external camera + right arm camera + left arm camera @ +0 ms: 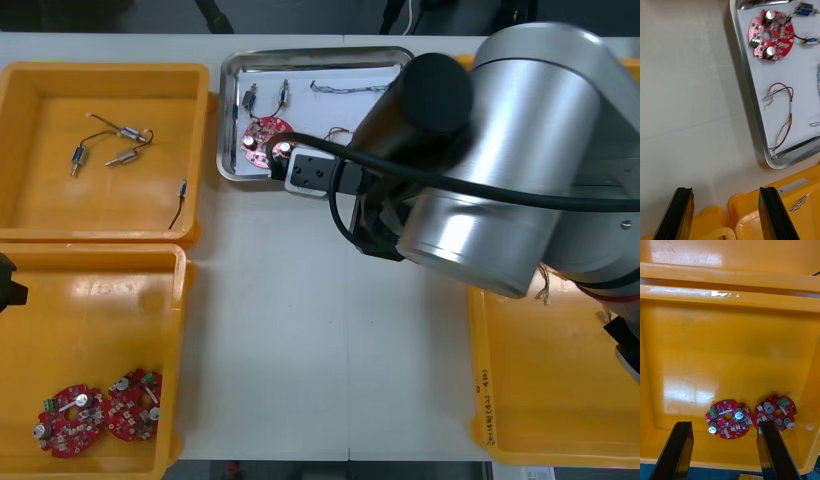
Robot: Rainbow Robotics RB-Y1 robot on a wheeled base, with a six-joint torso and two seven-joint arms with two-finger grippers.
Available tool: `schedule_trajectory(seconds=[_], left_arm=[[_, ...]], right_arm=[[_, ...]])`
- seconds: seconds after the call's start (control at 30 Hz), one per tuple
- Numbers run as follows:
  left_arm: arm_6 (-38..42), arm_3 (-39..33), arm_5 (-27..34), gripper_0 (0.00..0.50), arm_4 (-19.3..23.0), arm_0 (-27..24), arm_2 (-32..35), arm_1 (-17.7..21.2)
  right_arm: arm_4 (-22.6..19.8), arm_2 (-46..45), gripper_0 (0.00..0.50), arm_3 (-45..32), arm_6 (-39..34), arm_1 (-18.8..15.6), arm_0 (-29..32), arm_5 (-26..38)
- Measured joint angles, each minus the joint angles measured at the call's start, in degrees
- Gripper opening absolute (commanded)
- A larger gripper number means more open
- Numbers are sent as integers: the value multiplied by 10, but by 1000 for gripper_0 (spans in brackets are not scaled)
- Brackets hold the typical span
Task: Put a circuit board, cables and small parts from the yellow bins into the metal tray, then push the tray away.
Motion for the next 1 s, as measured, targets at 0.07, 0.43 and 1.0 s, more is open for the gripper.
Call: schedule_trajectory(seconds=[0.07,0.43,1.0], left_arm=[[0,0,0,500,0,0,0,0],[0,0,0,500,0,0,0,0],[0,0,0,500,0,1,0,0]], right_arm=[[-2,-35,500,-30,-10,0,18,1],[-106,-253,500,-70,-123,-16,107,1],[-188,-483,500,20,-241,-131,260,1]])
